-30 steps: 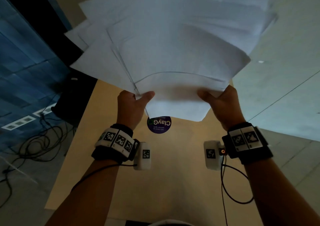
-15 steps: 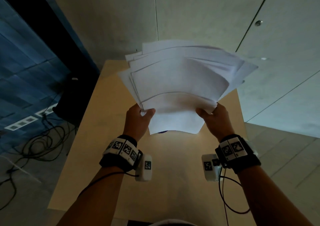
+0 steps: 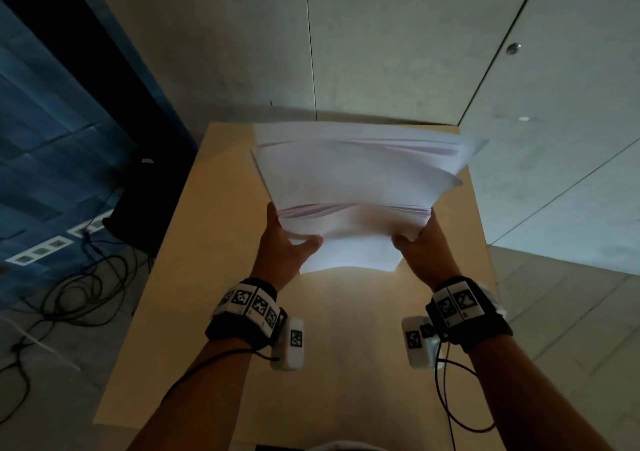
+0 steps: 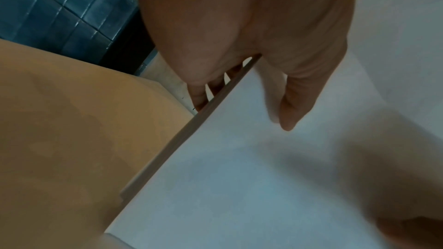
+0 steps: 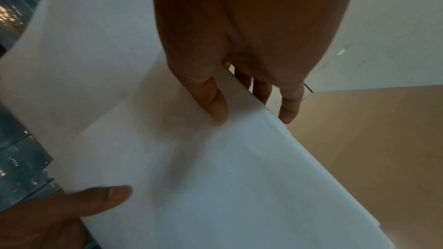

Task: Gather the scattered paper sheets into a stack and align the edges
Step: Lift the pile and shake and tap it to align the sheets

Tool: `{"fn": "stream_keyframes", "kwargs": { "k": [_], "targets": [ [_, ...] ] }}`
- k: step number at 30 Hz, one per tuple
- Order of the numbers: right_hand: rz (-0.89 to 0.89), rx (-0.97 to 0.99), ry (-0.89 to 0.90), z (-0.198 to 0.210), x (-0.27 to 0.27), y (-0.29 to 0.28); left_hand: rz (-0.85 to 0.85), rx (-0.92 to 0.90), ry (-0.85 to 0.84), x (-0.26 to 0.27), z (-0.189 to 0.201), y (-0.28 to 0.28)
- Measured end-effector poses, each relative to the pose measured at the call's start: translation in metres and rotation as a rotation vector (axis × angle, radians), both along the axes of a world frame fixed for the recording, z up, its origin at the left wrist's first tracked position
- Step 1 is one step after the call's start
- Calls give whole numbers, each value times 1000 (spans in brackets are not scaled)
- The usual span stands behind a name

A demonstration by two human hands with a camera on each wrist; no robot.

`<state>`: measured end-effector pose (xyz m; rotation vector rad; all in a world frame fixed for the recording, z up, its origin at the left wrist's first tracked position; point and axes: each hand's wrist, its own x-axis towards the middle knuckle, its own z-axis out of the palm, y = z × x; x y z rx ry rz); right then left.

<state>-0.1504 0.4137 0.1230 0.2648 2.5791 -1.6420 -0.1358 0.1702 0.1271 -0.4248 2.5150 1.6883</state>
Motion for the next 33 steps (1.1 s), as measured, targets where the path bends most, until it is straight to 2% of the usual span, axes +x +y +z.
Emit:
{"fn": "stream_keyframes", "kwargs": {
  "k": [3, 8, 13, 19, 23, 26, 29, 33],
  "targets": [
    [12, 19, -1, 2, -1, 0, -2, -36, -45, 1, 3, 3],
    [-4, 55, 16, -1, -5, 1, 86, 31, 51, -1, 5, 6],
    [-2, 117, 30, 7, -5, 0, 109, -132, 172, -7, 5, 2],
    [-54, 128, 164, 37, -6, 0, 149, -45, 288, -10, 21, 3],
    [7, 185, 78, 21, 4, 3, 30, -16, 162, -1, 6, 2],
    [31, 214, -41, 2, 11, 6, -53, -114, 117, 4, -8, 3],
    [5, 315, -73, -9, 11, 8, 23, -225, 168, 6, -4, 7],
    [3, 319, -35, -1, 10, 7, 62, -310, 265, 3, 2, 5]
  ]
}}
